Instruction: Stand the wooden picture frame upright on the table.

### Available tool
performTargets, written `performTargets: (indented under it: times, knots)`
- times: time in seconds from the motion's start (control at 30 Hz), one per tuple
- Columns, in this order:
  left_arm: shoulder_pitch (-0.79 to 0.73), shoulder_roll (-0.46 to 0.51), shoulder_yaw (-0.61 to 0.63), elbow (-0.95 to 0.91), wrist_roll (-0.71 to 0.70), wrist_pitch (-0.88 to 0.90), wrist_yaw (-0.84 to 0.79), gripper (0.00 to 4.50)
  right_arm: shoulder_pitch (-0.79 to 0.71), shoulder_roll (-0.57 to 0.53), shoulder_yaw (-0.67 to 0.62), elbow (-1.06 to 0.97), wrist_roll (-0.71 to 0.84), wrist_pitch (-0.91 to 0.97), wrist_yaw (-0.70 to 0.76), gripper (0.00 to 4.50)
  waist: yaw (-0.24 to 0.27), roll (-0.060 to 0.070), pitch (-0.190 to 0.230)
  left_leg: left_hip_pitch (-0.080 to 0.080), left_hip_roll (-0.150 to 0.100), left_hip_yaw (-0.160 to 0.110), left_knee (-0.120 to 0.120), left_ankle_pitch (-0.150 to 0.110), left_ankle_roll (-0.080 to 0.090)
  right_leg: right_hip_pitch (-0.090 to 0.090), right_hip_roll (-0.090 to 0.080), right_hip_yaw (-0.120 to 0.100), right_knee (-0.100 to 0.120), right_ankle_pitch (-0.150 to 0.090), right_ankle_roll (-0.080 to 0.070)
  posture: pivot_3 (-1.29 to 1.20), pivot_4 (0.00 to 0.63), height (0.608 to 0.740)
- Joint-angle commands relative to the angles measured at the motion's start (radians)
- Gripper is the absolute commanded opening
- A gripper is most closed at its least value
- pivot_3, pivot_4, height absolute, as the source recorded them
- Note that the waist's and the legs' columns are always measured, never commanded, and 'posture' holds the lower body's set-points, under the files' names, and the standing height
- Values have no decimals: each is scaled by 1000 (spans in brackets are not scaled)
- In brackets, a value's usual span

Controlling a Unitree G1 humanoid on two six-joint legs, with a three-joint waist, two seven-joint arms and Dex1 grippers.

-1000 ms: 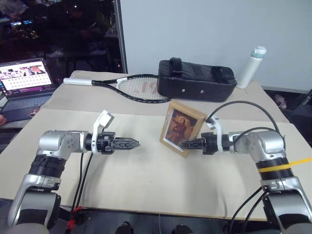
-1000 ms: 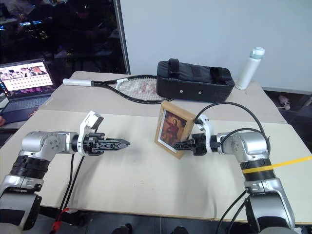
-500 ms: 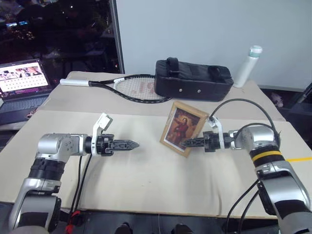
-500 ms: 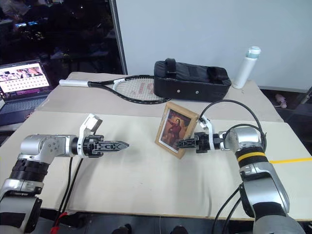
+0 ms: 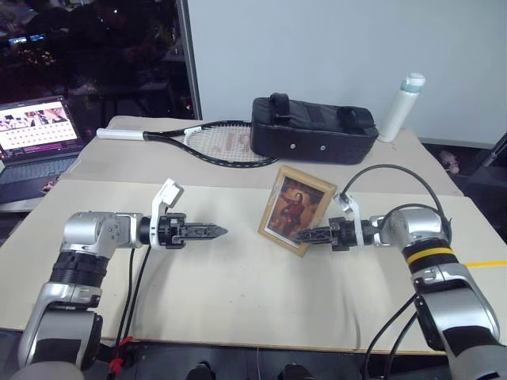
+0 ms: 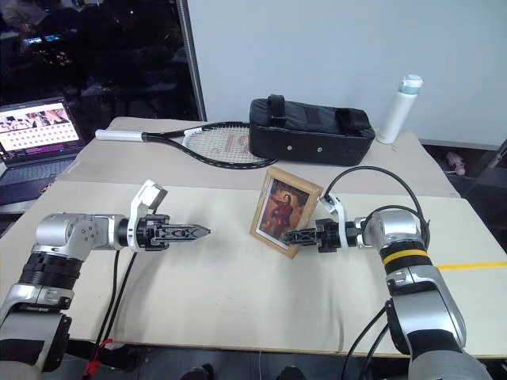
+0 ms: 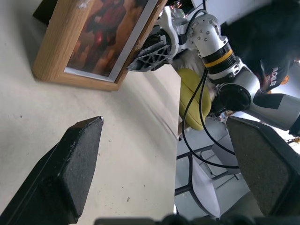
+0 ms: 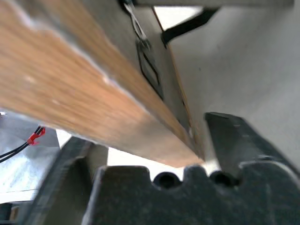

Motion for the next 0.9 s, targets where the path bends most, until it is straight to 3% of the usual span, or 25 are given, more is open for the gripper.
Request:
performTargets:
  times: [0.03,0.2,0.47,0.67,0.77,0.9]
  knots:
    - [-33,2,4,2,9,-21,-25,4500,-6,-37,-33,-38,12,14,37,4487,0,0,0,0,0,0,0,0,0,0,0,0,0,0,0,0,150,689]
    - [-40,-3,-4,16,21,-30,-35,4500,13,-77,-53,-33,10,4,50,4487,1,0,0,0,0,0,0,0,0,0,0,0,0,0,0,0,150,689]
    - [-27,14,12,14,32,-56,-62,4500,157,-239,-114,-86,18,-115,161,4487,5,0,0,-1,0,0,0,0,0,0,0,0,-1,0,0,0,150,689]
    - [108,36,40,-74,195,-350,100,4500,483,-291,-314,-480,51,-449,168,4487,-5,0,0,1,0,0,-2,0,0,1,0,0,-1,-1,1,0,150,689]
    - [213,-51,133,-156,258,-616,263,4500,617,-243,-438,-688,37,-584,43,4487,1,1,1,1,0,0,0,0,0,1,0,1,-1,-1,1,0,150,689]
    - [313,-63,125,-272,307,-665,341,4500,748,-207,-531,-875,27,-608,-93,4487,9,1,1,1,0,0,2,0,0,3,0,1,-1,0,2,0,150,689]
